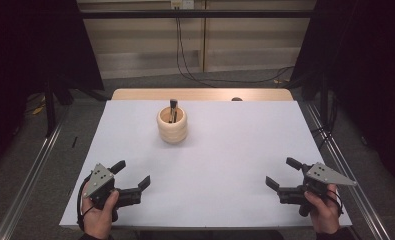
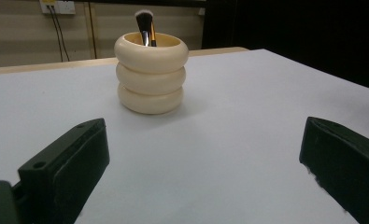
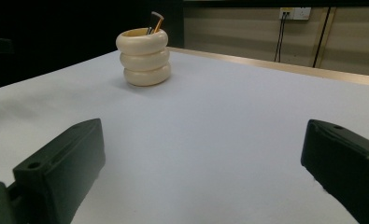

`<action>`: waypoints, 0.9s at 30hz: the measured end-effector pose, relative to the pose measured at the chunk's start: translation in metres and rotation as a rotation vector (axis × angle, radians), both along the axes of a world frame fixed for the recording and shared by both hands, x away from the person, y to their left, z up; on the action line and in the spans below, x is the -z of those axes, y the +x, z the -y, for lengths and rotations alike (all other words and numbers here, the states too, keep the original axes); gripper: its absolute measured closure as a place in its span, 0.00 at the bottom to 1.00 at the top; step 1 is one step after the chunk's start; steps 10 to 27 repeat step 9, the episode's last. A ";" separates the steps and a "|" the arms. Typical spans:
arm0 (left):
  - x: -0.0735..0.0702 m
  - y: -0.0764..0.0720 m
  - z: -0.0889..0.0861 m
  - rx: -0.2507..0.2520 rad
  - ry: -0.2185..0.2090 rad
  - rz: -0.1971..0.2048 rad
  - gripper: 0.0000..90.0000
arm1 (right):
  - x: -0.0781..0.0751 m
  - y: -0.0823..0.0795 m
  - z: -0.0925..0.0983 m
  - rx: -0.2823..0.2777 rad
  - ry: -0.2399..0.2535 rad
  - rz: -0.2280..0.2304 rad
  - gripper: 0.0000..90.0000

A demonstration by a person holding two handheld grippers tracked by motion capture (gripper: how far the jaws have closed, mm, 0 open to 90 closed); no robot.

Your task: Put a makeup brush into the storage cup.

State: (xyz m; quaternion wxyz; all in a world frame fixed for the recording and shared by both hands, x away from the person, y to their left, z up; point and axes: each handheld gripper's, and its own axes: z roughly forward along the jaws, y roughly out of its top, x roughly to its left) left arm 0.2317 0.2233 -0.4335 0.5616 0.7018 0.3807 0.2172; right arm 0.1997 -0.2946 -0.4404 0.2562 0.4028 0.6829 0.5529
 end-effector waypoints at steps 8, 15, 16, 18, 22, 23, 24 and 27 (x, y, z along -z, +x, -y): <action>0.001 0.000 0.000 0.016 0.004 0.022 0.02 | 0.000 0.001 0.000 -0.001 -0.002 -0.004 0.00; 0.001 0.001 0.000 0.012 0.001 0.017 0.02 | 0.001 0.002 0.000 -0.001 -0.008 -0.004 0.00; 0.001 0.001 0.000 0.012 0.001 0.017 0.02 | 0.001 0.002 0.000 -0.001 -0.008 -0.004 0.00; 0.001 0.001 0.000 0.012 0.001 0.017 0.02 | 0.001 0.002 0.000 -0.001 -0.008 -0.004 0.00; 0.001 0.001 0.000 0.012 0.001 0.017 0.02 | 0.001 0.002 0.000 -0.001 -0.008 -0.004 0.00; 0.001 0.001 0.000 0.012 0.001 0.017 0.02 | 0.001 0.002 0.000 -0.001 -0.008 -0.004 0.00; 0.001 0.001 0.000 0.012 0.001 0.017 0.02 | 0.001 0.002 0.000 -0.001 -0.008 -0.004 0.00; 0.001 0.001 0.000 0.012 0.001 0.017 0.02 | 0.001 0.002 0.000 -0.001 -0.008 -0.004 0.00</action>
